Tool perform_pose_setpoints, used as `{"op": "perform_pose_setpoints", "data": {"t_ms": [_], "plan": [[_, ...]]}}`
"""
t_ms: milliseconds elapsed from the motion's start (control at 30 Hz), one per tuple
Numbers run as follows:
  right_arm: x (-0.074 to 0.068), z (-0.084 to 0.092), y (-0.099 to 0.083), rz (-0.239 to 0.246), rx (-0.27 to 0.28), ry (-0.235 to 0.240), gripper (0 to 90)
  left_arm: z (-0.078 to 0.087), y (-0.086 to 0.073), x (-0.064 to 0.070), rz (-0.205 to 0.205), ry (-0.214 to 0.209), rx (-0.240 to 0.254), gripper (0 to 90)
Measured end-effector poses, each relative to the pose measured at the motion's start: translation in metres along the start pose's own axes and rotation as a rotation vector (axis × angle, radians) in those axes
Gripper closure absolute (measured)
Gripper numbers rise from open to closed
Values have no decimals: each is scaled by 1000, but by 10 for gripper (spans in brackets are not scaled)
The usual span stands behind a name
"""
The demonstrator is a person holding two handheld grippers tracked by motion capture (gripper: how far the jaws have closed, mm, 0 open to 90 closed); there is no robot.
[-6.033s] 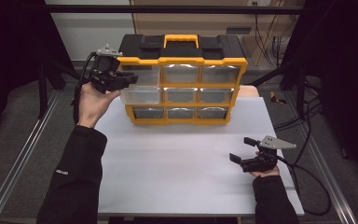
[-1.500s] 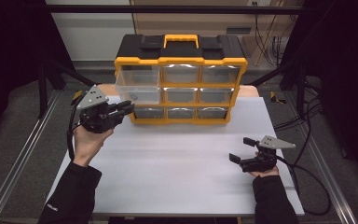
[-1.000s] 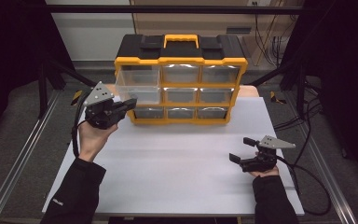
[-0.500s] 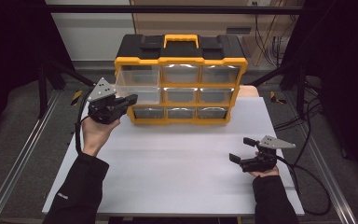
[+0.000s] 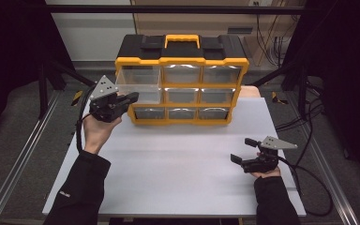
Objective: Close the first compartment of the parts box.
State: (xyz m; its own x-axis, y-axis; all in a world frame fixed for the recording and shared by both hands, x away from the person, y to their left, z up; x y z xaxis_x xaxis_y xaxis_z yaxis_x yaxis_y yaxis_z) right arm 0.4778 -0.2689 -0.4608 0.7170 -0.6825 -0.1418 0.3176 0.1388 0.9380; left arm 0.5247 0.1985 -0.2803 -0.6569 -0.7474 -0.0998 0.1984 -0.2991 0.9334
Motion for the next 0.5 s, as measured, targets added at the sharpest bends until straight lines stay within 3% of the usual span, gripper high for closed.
{"op": "perform_pose_setpoints", "data": {"t_ms": [133,500], "plan": [[0,0,0,0,0,0,3,-2,0,-2,13,-5,-6,893],[0,0,0,0,0,0,3,-8,3,-7,-9,14,-3,893]]}}
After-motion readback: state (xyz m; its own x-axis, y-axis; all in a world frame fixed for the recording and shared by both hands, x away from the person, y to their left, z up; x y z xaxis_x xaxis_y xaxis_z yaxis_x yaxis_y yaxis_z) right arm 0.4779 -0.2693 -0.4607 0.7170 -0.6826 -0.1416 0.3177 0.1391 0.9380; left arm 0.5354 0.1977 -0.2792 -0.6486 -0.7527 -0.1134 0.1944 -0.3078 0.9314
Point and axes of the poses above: each handheld gripper's, and its own axes: z roughly backward along the jaws, y roughly out of its top, x roughly to its right, the point moved 1 cm from there along -z, roughly forward along the jaws, and after that the axes turned 2 degrees about z, right-handed, at the moved point
